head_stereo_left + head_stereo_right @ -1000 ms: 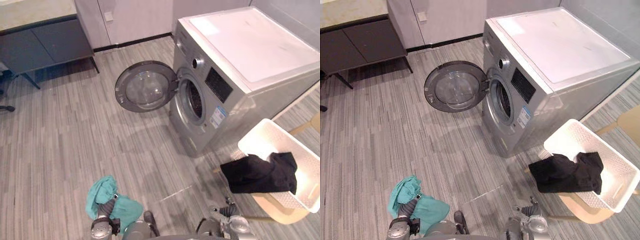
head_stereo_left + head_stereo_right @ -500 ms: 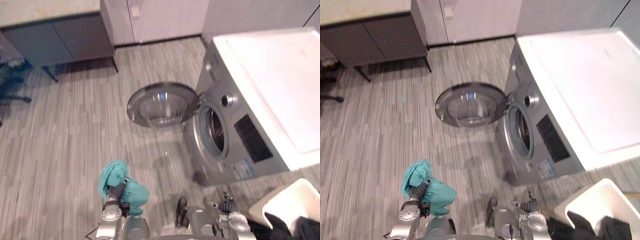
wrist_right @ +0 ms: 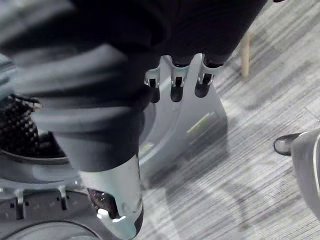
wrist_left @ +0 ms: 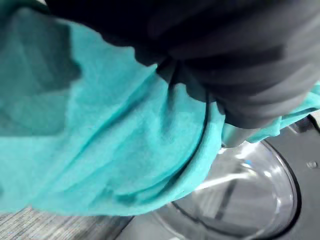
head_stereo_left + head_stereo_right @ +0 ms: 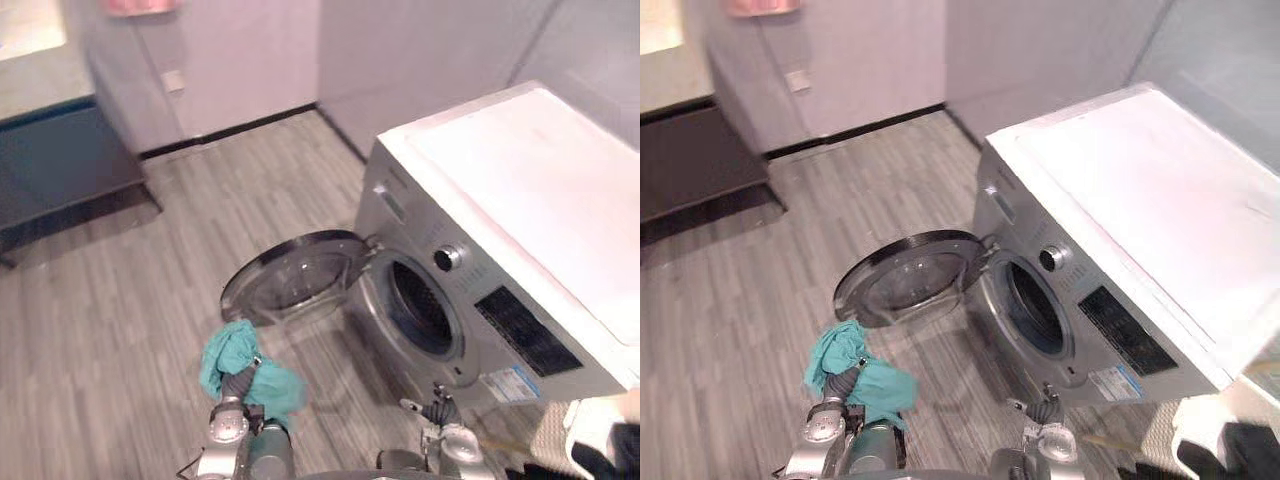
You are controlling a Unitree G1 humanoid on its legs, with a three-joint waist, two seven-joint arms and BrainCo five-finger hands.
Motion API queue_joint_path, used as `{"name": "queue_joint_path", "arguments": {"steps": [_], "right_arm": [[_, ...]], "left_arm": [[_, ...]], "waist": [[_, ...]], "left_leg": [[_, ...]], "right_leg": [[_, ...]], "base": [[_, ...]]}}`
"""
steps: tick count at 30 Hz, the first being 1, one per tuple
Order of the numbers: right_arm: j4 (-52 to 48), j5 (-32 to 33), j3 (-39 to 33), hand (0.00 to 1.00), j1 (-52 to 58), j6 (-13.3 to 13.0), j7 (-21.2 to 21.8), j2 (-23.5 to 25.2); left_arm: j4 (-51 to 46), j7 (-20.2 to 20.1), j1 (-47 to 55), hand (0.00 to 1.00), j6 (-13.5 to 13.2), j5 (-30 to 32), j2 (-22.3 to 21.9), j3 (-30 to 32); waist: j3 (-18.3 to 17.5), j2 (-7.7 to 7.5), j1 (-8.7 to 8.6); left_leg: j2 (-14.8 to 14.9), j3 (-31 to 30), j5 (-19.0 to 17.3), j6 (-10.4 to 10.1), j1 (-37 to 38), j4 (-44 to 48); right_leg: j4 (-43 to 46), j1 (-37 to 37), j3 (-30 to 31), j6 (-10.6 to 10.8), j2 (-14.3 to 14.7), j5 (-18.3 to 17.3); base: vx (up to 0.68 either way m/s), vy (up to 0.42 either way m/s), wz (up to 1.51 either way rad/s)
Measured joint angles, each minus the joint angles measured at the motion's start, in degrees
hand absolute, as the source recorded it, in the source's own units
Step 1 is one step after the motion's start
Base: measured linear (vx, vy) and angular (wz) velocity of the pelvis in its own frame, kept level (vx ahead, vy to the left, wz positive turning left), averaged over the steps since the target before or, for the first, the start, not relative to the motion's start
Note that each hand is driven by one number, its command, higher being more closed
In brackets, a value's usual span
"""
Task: Pick up the laundry basket with both hands and put the clothes into the washing machine.
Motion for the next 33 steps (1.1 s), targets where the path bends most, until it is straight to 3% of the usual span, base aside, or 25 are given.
{"name": "queue_joint_path", "arguments": {"steps": [1, 2, 3, 5, 8, 10, 13, 15, 16, 17, 19, 20, 23, 26, 33], "right_arm": [[1.08, -0.25, 0.14, 0.00, -0.52, -0.01, 0.03, -0.45], [2.60, -0.41, -0.01, 0.00, -0.80, 0.31, 0.00, -1.42], [2.96, -0.67, 0.00, 0.00, -0.74, 0.44, 0.02, -1.97], [3.90, -0.80, -0.48, 0.00, -0.47, 0.71, -0.01, -3.79], [4.76, -0.59, -0.63, 0.00, 0.32, 0.73, 0.00, -5.51], [4.72, -0.06, -0.62, 0.00, 0.54, 0.71, -0.18, -6.05], [4.48, 0.50, -1.18, 0.00, 0.56, 0.81, -0.59, -5.38], [4.45, 0.50, -1.36, 0.00, 0.58, 0.81, -1.30, -5.12], [4.49, 0.50, -1.90, 0.00, 0.44, 0.80, -1.49, -5.15], [4.68, 0.47, -2.39, 0.00, -0.16, 0.79, -1.90, -5.88], [4.19, 0.51, -2.25, 0.00, -1.35, 0.88, -2.37, -4.51], [2.50, 0.51, -2.25, 0.00, -1.41, 0.73, -2.53, -3.93], [0.55, 1.33, -2.22, 0.00, -4.80, 0.83, -3.09, -3.93], [-4.85, 2.02, 0.02, 0.00, -8.87, 0.72, -4.55, -3.99], [-16.52, 2.12, 2.11, 0.00, -13.76, 0.67, -7.77, -3.95]], "left_arm": [[0.05, -0.01, -0.28, 1.00, 0.02, 0.00, 0.44, -0.02], [0.81, -0.02, -0.80, 1.00, -0.01, 0.02, 1.36, -0.03], [1.37, -0.02, -1.41, 1.00, -0.01, 0.02, 1.67, -0.06], [2.33, -0.07, -3.04, 1.00, -0.02, 0.11, 2.26, -0.28], [2.42, -0.39, -2.93, 1.00, -0.05, 0.15, 1.40, -1.35], [2.40, -1.21, -1.88, 1.00, -0.01, 0.12, 0.55, -2.16], [2.26, -1.26, -1.76, 1.00, 0.00, 0.08, -0.09, -5.05], [1.71, -1.15, -1.79, 1.00, 0.01, 0.00, -0.20, -5.18], [1.40, -1.05, -1.84, 1.00, -0.01, -0.01, -0.32, -5.20], [1.13, -0.99, -2.19, 1.00, -0.02, -0.03, -0.50, -5.27], [0.86, -0.52, -3.60, 1.00, 0.07, -0.22, 0.78, -5.74], [0.29, 0.18, -5.36, 1.00, 0.07, -0.49, 1.27, -5.75], [-2.86, 1.86, -11.55, 1.00, 0.06, -1.70, 1.79, -5.86], [-6.31, 4.35, -19.30, 1.00, 0.06, -2.65, 1.96, -6.03], [-12.13, 9.85, -38.73, 1.00, 0.03, -2.49, 6.36, -6.27]], "waist": [[-0.17, -0.28, -0.04], [0.10, 0.70, -0.10], [0.04, 0.94, -0.24], [0.23, 1.88, -2.25], [1.49, 3.95, -2.51], [2.47, 4.43, -1.99], [3.08, 3.66, -1.17], [3.46, 3.15, -0.58], [3.73, 3.45, -0.24], [4.49, 5.35, 0.28], [6.34, 2.37, 0.16], [7.42, 1.33, -0.03], [10.53, 0.42, 0.43], [14.49, 0.96, 0.44], [18.13, 0.74, 0.19]], "left_leg": [[0.42, 2.34, 0.04, -0.13, 1.06, -0.55], [0.36, 2.92, 0.39, -0.44, 2.08, -0.74], [0.42, 2.52, 0.46, -0.55, 2.35, -1.02], [0.93, 1.54, 0.67, -0.89, 3.20, -1.20], [6.69, -1.98, 1.11, -0.95, 1.53, 11.92], [10.01, -10.25, 5.72, 2.48, -2.92, 25.14], [6.08, -20.75, -2.23, 0.58, -8.67, 27.75], [2.47, -24.61, -3.72, -0.45, -9.80, 21.66], [-0.27, -28.11, -3.36, -0.92, -9.16, 14.40], [-1.52, -31.00, -1.60, -2.63, -8.65, 8.78], [-2.32, -28.49, -2.25, -1.92, -9.39, 10.13], [-2.67, -27.52, -2.71, -1.21, -11.35, 11.62], [-2.50, -24.97, -4.35, 0.61, -20.55, 18.42], [-1.48, -23.35, -7.46, 1.71, -27.57, 25.48], [1.09, -25.34, -10.50, 2.56, -48.90, 39.69]], "right_leg": [[-0.37, 0.00, -5.75, -1.11, -0.74, 0.41], [-1.25, 0.34, -13.72, -2.24, -1.61, 2.23], [-1.29, 0.62, -15.38, -2.21, -1.58, 2.63], [-1.90, 0.95, -14.56, -1.99, -0.41, 2.73], [-2.80, 3.73, -11.67, -1.89, 2.38, 2.07], [-2.00, 6.02, -8.84, -2.69, 3.84, 0.60], [-0.38, 5.52, -4.65, -3.41, 3.96, -1.77], [0.80, 4.41, -2.08, -2.88, 4.23, -2.21], [2.08, 2.93, -0.27, -2.42, 4.69, -2.51], [4.06, 1.26, 1.68, -1.38, 6.07, -3.15], [7.56, -1.47, 3.96, 0.23, 4.78, -3.80], [9.55, -4.16, 4.23, 0.50, 3.69, -3.95], [15.70, -14.55, 6.78, 0.58, 2.85, -3.95], [22.47, -23.18, 8.76, 2.09, 2.17, -5.15], [37.14, -45.11, 9.93, 1.95, 2.14, -7.87]], "base": [[0.03, 0.062, -1.80], [0.05, 0.019, -1.12], [0.08, -0.042, -0.97], [0.07, -0.118, -0.42], [0.06, -0.144, -0.57], [0.03, -0.119, -0.66], [0.06, 0.015, -0.68], [0.07, 0.099, -0.78], [0.04, 0.215, -0.97], [0.05, 0.240, -1.11], [0.05, 0.129, -0.56], [0.02, 0.079, -0.20], [-0.05, 0.157, -0.40], [-0.14, 0.081, -0.39], [-0.12, -0.026, -0.12]]}}
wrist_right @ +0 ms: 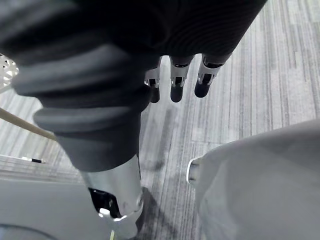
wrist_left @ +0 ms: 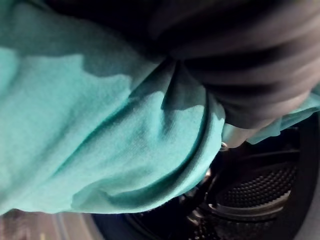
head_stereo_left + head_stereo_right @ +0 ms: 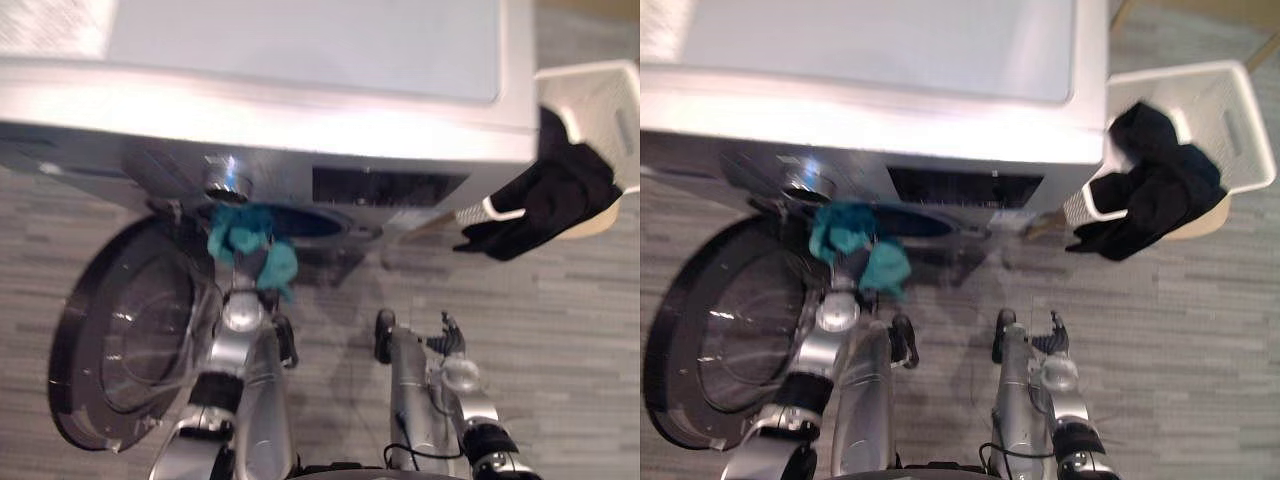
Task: Pick up the laundry basket with both hands and put the clothes into the washing machine.
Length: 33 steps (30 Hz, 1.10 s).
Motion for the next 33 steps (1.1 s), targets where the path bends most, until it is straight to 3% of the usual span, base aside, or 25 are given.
{"name": "queue_joint_path", "arguments": {"steps": [2, 5, 12, 13, 19, 23, 29, 33], "right_arm": [[-5.23, 0.31, 0.06, 0.00, -0.53, -1.02, -1.40, 0.56], [-9.50, 0.41, 0.05, 0.00, -1.53, -3.28, -2.48, 0.20], [-14.22, 1.74, -0.38, 0.00, -1.58, -8.74, -3.62, -0.18], [-14.98, 1.75, -0.33, 0.00, -1.55, -9.17, -3.62, -0.22], [-17.30, 2.62, -0.17, 0.00, -1.64, -12.04, -3.35, -0.59], [-17.80, 2.92, -0.11, 0.00, -1.64, -13.20, -2.85, -1.29], [-17.68, 3.94, -0.43, 0.00, -1.61, -12.98, -0.82, -1.34], [-17.76, 4.05, -1.19, 0.00, -1.56, -11.88, -0.56, -1.26]], "left_arm": [[-2.90, 2.89, -6.62, 1.00, 0.46, 0.57, 3.50, 0.42], [-3.37, 5.73, -15.69, 1.00, 2.06, 2.73, 8.22, 0.28], [-1.02, 11.85, -29.27, 1.00, 6.51, 12.04, 14.83, -1.60], [0.82, 12.27, -31.65, 0.00, 7.25, 13.53, 14.97, -2.23], [10.48, 12.23, -41.08, 0.00, 9.03, 16.28, 15.04, -2.98], [14.52, 9.31, -44.55, 0.00, 9.04, 16.24, 15.43, -4.22], [17.77, 2.88, -44.73, 0.00, 9.00, 16.17, 15.56, -4.25], [17.83, 1.03, -44.67, 0.00, 8.76, 15.33, 14.58, -3.73]], "waist": [[0.67, -0.24, -0.04], [1.98, -1.43, -0.18], [2.62, -2.74, -1.61], [2.79, -3.15, -1.73], [3.08, -4.25, -2.99], [3.11, -4.30, -3.22], [3.09, -4.33, -3.02], [3.06, -4.36, -2.98]], "left_leg": [[0.84, -1.48, -0.67, 0.44, -8.45, 5.48], [1.68, -3.42, -1.70, 0.27, -15.77, 11.57], [2.49, -6.74, -2.47, 0.21, -26.04, 19.11], [2.50, -7.07, -2.49, 0.14, -27.08, 19.54], [2.51, -7.95, -2.40, 0.16, -31.25, 21.41], [2.38, -8.20, -2.42, 0.17, -32.58, 22.57], [2.23, -9.16, -2.42, 0.14, -32.61, 23.68], [1.46, -10.06, -2.09, -0.33, -32.53, 23.85]], "right_leg": [[5.88, -8.36, 0.17, -0.12, 0.28, -1.32], [12.35, -15.34, 0.27, -0.37, 0.74, -2.82], [20.24, -24.60, -0.46, -1.16, 1.04, -4.44], [20.80, -25.48, -0.60, -1.22, 1.05, -4.47], [22.50, -29.04, -1.06, -1.31, 1.01, -4.51], [23.72, -30.08, -1.20, -1.21, 0.92, -4.99], [25.65, -30.10, -1.44, -1.84, 0.54, -5.68], [26.62, -29.63, -2.00, -2.27, -0.16, -6.15]], "base": [[-0.06, -0.067, -0.07], [-0.07, -0.080, -0.04], [-0.08, -0.055, 0.00], [-0.06, -0.017, 0.01], [-0.04, 0.001, -0.01], [0.01, 0.000, 0.03], [0.00, -0.016, 0.06], [-0.01, -0.028, 0.14]]}}
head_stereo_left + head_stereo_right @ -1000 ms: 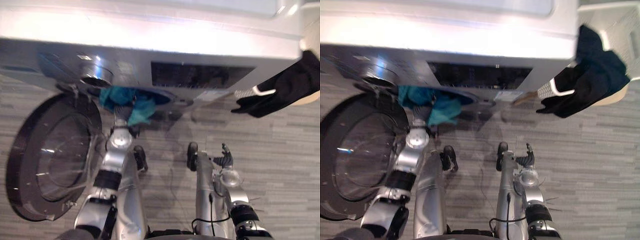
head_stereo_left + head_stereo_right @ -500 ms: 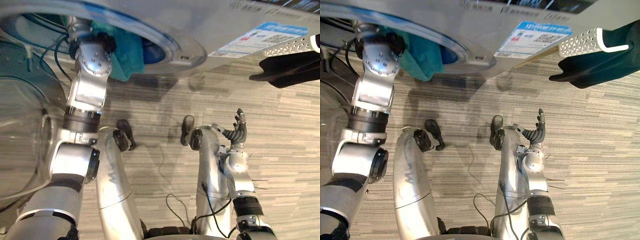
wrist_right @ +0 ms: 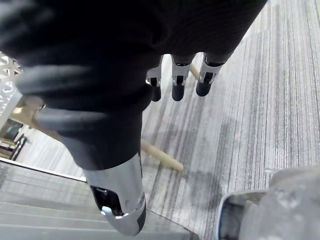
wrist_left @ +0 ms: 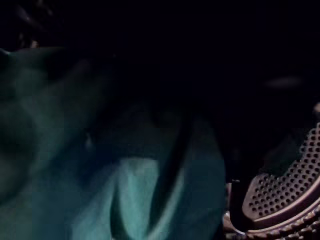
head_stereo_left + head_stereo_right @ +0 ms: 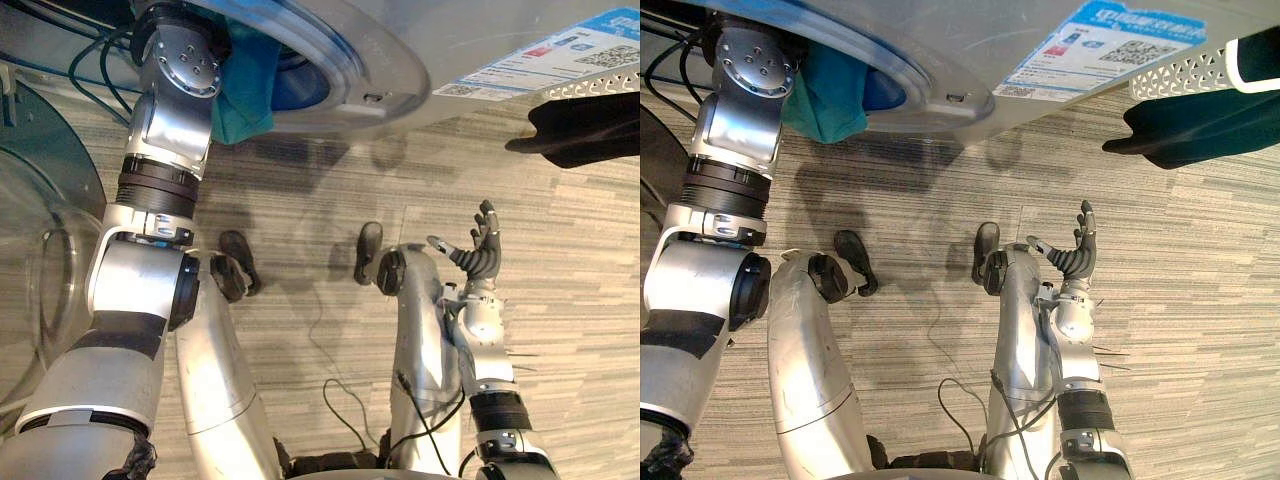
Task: Pick up the laundry basket with both hands and put the clothes into the washing machine.
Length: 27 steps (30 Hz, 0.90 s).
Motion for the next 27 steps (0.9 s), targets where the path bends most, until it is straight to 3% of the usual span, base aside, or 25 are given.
{"name": "queue_joint_path", "arguments": {"steps": [3, 9, 13, 15, 19, 20, 25, 27], "right_arm": [[0.09, -0.09, 0.02, 0.00, 1.18, 1.64, 0.96, 0.66], [1.86, -0.74, 0.44, 0.00, 4.85, 4.98, 1.12, 3.01], [1.83, -0.91, 0.47, 0.00, 7.76, 6.06, 1.12, 3.54], [1.81, -0.98, 0.42, 0.00, 7.83, 6.15, 1.12, 3.50], [1.80, -1.43, 0.27, 0.00, 9.22, 7.37, 1.58, 3.41], [1.84, -1.43, 0.26, 0.00, 10.31, 7.88, 2.03, 3.41], [5.82, -1.44, 1.00, 0.00, 12.61, 8.83, 2.31, 3.44], [8.78, -1.46, 1.15, 0.00, 14.48, 9.67, 2.72, 3.38]], "left_arm": [[-0.38, -0.76, 1.78, 0.00, -0.32, -1.88, -1.96, 2.24], [-8.71, -0.67, 14.62, 0.00, -0.54, -4.97, -3.61, 7.38], [-16.03, 0.56, 28.31, 0.00, -1.78, -6.80, -6.03, 8.82], [-18.49, 0.63, 35.33, 0.00, -2.23, -7.15, -7.39, 9.41], [-21.84, 0.45, 51.02, 0.00, -3.00, -9.43, -14.36, 10.64], [-22.06, 0.35, 56.65, 0.00, -3.33, -10.90, -17.17, 10.61], [-21.68, -1.05, 71.39, 0.00, -4.14, -13.48, -21.62, 10.38], [-17.86, -2.47, 75.58, 0.00, -4.46, -13.28, -22.63, 10.45]], "waist": [[-0.09, -0.10, 0.60], [-0.44, -0.15, 2.12], [-4.41, -0.12, 3.13], [-4.43, -0.12, 3.28], [-6.70, 0.15, 3.74], [-7.23, 0.34, 4.53], [-9.94, 0.78, 5.30], [-12.64, 1.58, 6.12]], "left_leg": [[-0.53, -0.95, 0.39, -0.68, 1.75, -0.80], [-1.03, -1.53, 2.33, -3.08, 10.72, -8.76], [-1.32, -1.48, 4.31, -4.16, 15.86, -15.69], [-1.51, -1.45, 4.98, -4.71, 20.00, -18.80], [-2.32, -0.71, 6.54, -5.33, 28.30, -26.17], [-2.81, -0.35, 7.15, -5.60, 32.25, -29.22], [-4.03, 1.78, 10.36, -5.90, 46.63, -41.81], [-4.83, 3.25, 12.38, -5.61, 53.44, -48.86]], "right_leg": [[-0.20, 2.56, -1.37, -0.59, -0.15, -0.59], [-6.52, 12.13, -4.29, -1.95, -0.86, -0.91], [-12.04, 17.41, -6.47, -2.72, -0.85, -0.74], [-14.66, 21.65, -7.41, -2.84, -0.83, -0.67], [-20.79, 29.79, -8.90, -3.17, -0.94, -0.46], [-23.32, 33.67, -9.47, -3.27, -0.97, -0.34], [-34.27, 47.28, -10.92, -2.56, -0.92, 1.91], [-40.83, 53.58, -11.65, -1.92, -0.86, 3.79]], "base": [[0.00, -0.040, 0.18], [0.02, -0.067, 0.16], [0.07, -0.093, 0.17], [0.12, -0.080, 0.21], [0.13, -0.084, 0.22], [0.12, -0.063, 0.19], [0.14, -0.038, 0.20], [0.15, 0.003, 0.12]]}}
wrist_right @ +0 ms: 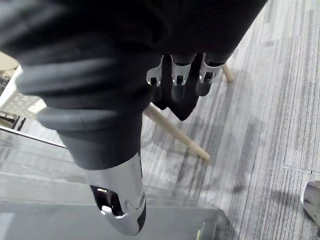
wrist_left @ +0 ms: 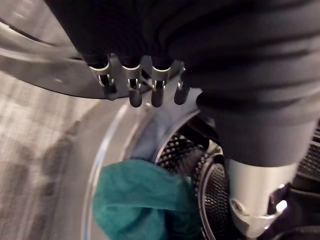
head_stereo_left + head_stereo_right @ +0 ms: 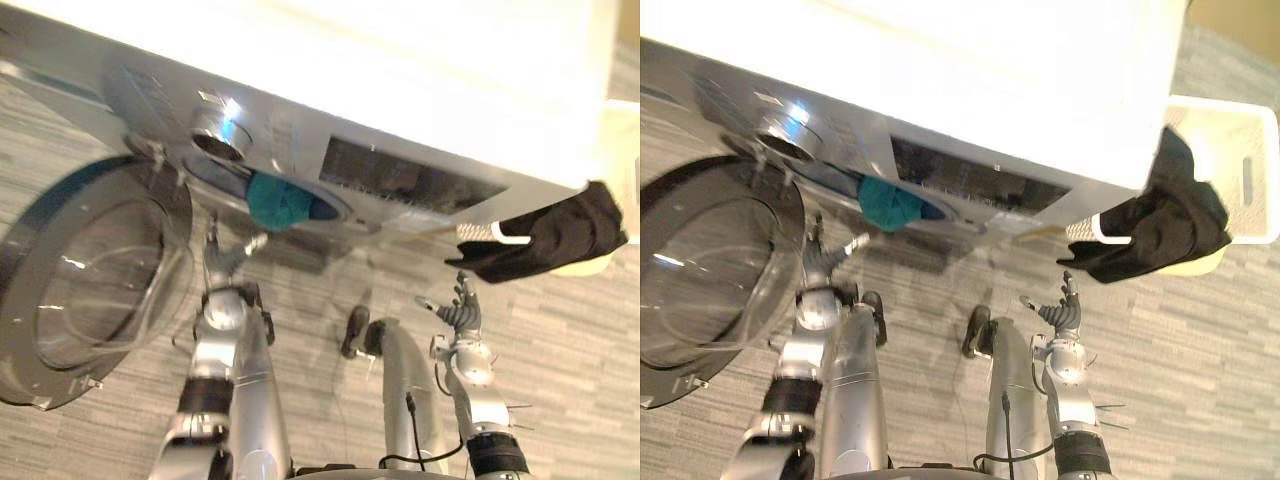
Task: Pick up the laundry basket with both hands and put the clothes into the washing machine.
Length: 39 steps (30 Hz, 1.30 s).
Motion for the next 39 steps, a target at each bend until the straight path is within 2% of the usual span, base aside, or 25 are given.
{"name": "queue_joint_path", "arguments": {"steps": [1, 5, 9, 13, 15, 17, 18, 21, 22, 23, 26, 30, 32, 35, 38, 39], "right_arm": [[2.22, 0.00, 0.06, 0.00, 0.92, 0.24, 0.72, 0.02], [6.67, -0.51, -0.06, 0.00, 1.09, 0.32, 1.41, 0.16], [16.29, -1.04, -1.87, 0.00, 0.66, 0.28, 2.10, -0.24], [23.28, -1.05, -2.55, 0.00, -0.58, 0.29, 2.24, -1.27], [25.56, -1.04, -2.56, 0.00, -1.45, 0.29, 2.25, -1.83], [27.75, -1.02, -2.52, 0.00, -2.79, 0.25, 2.23, -2.29], [27.80, -1.01, -2.52, 0.00, -3.32, 0.25, 2.20, -2.33], [26.36, -0.94, -2.03, 0.00, -6.74, 0.11, 1.94, -2.25], [25.05, -0.87, -1.95, 0.00, -7.37, 0.15, 1.82, -2.05], [24.13, -0.73, -1.91, 0.00, -8.11, 0.14, 1.69, -2.02], [22.02, 0.19, -0.39, 0.00, -8.82, 0.24, 0.61, -1.72], [17.38, 1.40, 0.11, 0.00, -11.17, 0.29, -1.59, -0.97], [15.00, 2.03, 0.11, 0.00, -13.70, 0.22, -3.18, -0.98], [11.48, 2.47, -0.04, 0.00, -17.60, 0.15, -4.41, -0.99], [5.77, 2.57, -0.20, 0.00, -19.59, -0.24, -6.07, -0.45], [4.94, 2.57, -0.32, 0.00, -19.64, -0.27, -6.22, -0.38]], "left_arm": [[3.44, -1.12, 2.06, 0.00, -0.08, 0.18, -0.30, 0.12], [12.57, -3.55, 3.63, 0.00, -0.09, 0.59, -0.23, 0.71], [23.84, -5.76, 3.24, 0.00, -0.24, 2.55, -0.11, 0.59], [29.08, -6.04, 2.41, 0.00, -0.62, 3.13, 0.49, 0.56], [30.14, -6.04, 1.85, 0.00, -0.69, 3.10, 1.03, 0.52], [31.54, -6.01, 0.80, 0.00, -0.81, 2.90, 1.53, 0.51], [31.80, -5.97, 0.19, 0.00, -0.84, 2.80, 1.61, 0.53], [31.55, -5.54, -5.27, 0.00, -1.01, -0.41, 1.46, 0.47], [31.29, -5.17, -7.59, 0.00, -1.01, -2.48, 1.24, 0.50], [30.12, -4.25, -9.23, 0.00, -1.14, -4.16, 0.81, 0.53], [27.84, -3.13, -12.24, 0.00, -1.70, -7.10, 0.82, 0.61], [24.37, -1.66, -19.25, 0.00, -2.19, -11.12, 0.75, 2.05], [23.80, -0.48, -24.95, 0.00, -2.22, -13.43, 0.88, 3.71], [23.02, 0.54, -32.24, 0.00, -2.20, -14.71, 1.87, 5.12], [21.43, 1.76, -40.02, 0.00, -2.33, -17.36, 3.54, 5.92], [21.43, 1.82, -41.32, 0.00, -2.32, -17.78, 3.69, 6.32]], "waist": [[-1.58, 0.56, 0.13], [-5.17, 1.52, 0.04], [-9.51, 2.88, -0.03], [-10.28, 3.67, -0.37], [-10.27, 3.70, -0.51], [-9.94, 3.71, -1.61], [-9.48, 3.75, -1.62], [-5.17, 3.36, -1.48], [-3.62, 3.08, -1.49], [-1.34, 3.32, -1.53], [1.92, 2.25, -1.63], [6.61, 0.93, -1.74], [7.17, 0.91, -1.79], [10.74, 0.69, -1.86], [12.23, 0.26, -2.09], [12.26, 0.26, -2.16]], "left_leg": [[-0.22, 0.79, 1.06, 0.11, 4.27, -4.02], [-1.18, 2.60, 3.13, 0.46, 10.75, -10.83], [-2.38, 4.49, 7.78, 0.44, 18.88, -22.92], [-3.37, 4.78, 10.34, 0.41, 22.67, -28.90], [-3.50, 4.72, 10.50, 0.43, 22.80, -29.23], [-4.01, 4.70, 11.06, 0.56, 22.27, -29.07], [-4.11, 4.69, 11.29, 0.57, 22.02, -28.98], [-3.95, 4.59, 11.23, 0.63, 15.96, -22.86], [-3.89, 4.54, 10.46, 1.28, 12.79, -19.44], [-3.14, 4.53, 7.77, 2.00, 10.64, -15.90], [-2.35, 3.71, 4.46, 1.99, 3.96, -8.14], [-1.47, 3.17, 4.12, 2.27, -7.28, -2.16], [-0.79, 2.38, 3.84, 2.76, -17.85, 3.92], [0.02, 1.76, 3.72, 3.00, -25.57, 8.73], [0.50, 0.55, 3.08, 4.01, -36.55, 15.14], [0.68, 0.47, 2.93, 4.24, -38.31, 16.31]], "right_leg": [[-3.81, 4.09, -0.28, 0.53, -0.06, 1.03], [-10.80, 9.91, -0.31, 1.50, -0.02, 3.40], [-21.73, 16.89, -0.58, 2.33, 0.86, 7.78], [-27.49, 20.34, -0.54, 2.79, 1.64, 10.54], [-28.95, 20.98, -0.53, 2.84, 1.82, 11.43], [-28.92, 20.70, -0.62, 2.98, 1.74, 11.66], [-28.41, 20.25, -0.61, 2.98, 1.55, 11.66], [-22.07, 14.30, -0.40, 2.75, 0.45, 11.47], [-19.35, 11.60, -0.39, 2.23, -0.09, 10.49], [-16.19, 9.67, -0.30, 1.97, -0.08, 9.10], [-9.05, 3.70, -0.07, 1.85, -1.03, 5.95], [-2.72, -7.46, 0.17, 1.52, -2.13, 5.61], [2.95, -17.35, 0.48, 0.98, -3.00, 5.28], [7.90, -24.82, 1.06, 0.28, -3.25, 4.81], [14.58, -35.56, 1.68, 0.15, -4.14, 3.74], [15.70, -37.15, 1.73, 0.05, -4.16, 3.49]], "base": [[0.15, 0.017, 0.12], [0.14, 0.042, -0.01], [0.13, 0.039, -0.03], [0.07, 0.038, -0.05], [0.04, 0.036, -0.02], [-0.01, 0.020, 0.06], [-0.06, 0.021, 0.04], [-0.16, 0.022, 0.02], [-0.27, 0.029, 0.05], [-0.29, 0.034, 0.03], [-0.28, 0.003, 0.01], [-0.22, -0.001, -0.02], [-0.15, 0.004, -0.06], [-0.11, -0.008, -0.04], [-0.06, -0.019, -0.08], [-0.03, -0.026, -0.09]]}}
